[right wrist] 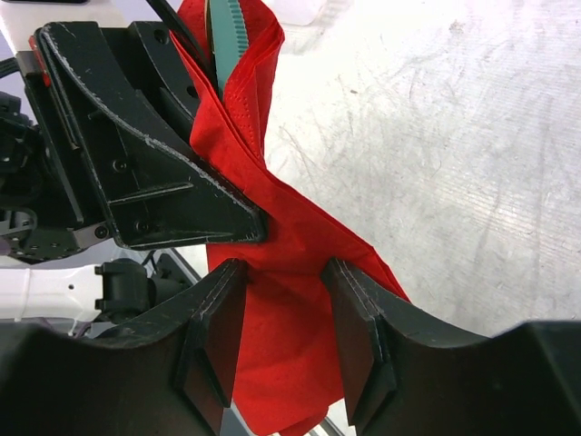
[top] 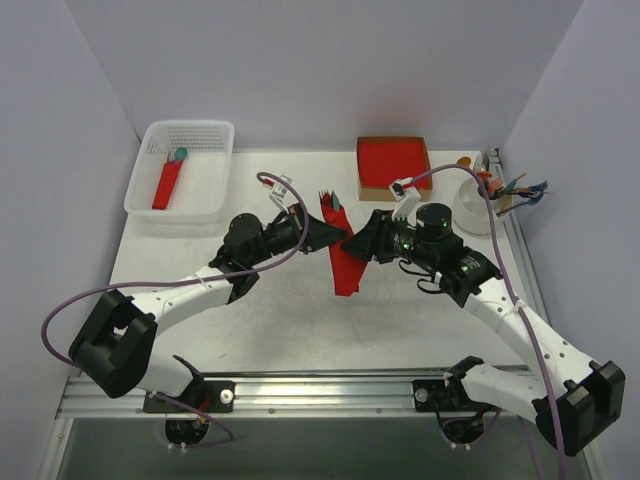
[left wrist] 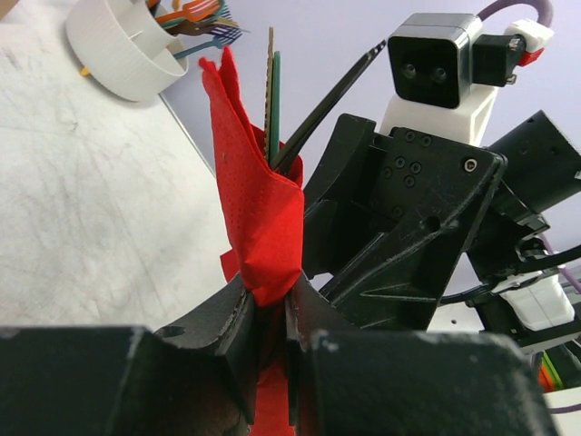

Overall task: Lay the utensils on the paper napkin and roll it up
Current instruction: Roll the napkin.

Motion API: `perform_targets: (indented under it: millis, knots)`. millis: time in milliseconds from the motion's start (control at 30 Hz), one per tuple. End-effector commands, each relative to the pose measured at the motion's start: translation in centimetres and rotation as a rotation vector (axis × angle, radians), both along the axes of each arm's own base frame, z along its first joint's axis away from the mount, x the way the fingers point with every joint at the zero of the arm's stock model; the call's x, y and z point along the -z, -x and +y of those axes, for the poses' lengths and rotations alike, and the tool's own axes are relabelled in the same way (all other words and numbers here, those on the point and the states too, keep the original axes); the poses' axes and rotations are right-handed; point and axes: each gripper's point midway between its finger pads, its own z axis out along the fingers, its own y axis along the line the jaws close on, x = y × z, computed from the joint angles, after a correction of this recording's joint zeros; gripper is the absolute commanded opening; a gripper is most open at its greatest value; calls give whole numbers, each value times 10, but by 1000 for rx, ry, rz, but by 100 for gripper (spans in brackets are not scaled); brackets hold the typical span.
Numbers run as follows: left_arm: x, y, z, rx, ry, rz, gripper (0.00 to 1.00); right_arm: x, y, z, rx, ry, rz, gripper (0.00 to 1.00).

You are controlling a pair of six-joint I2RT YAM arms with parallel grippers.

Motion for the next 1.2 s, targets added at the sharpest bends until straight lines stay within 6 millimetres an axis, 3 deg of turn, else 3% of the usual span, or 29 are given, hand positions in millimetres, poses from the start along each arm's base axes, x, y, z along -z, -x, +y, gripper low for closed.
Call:
perform_targets:
  millis: [0, 367, 567, 867, 1167]
  knots:
    - [-48, 9, 4, 36, 133, -119, 11, -12, 8, 1, -22, -33, -29, 42]
    - [-52, 11, 6, 35, 140, -129, 11, -11, 14, -7, -10, -18, -34, 48]
    - [-56, 12, 5, 41, 148, -131, 11, -6, 16, -6, -19, -21, -26, 47]
    - [-62, 18, 4, 79, 180, -126, 11, -18, 18, -4, -56, -58, -53, 46]
    - [-68, 25, 6, 103, 201, -132, 11, -37, 27, 3, -130, -144, -85, 38]
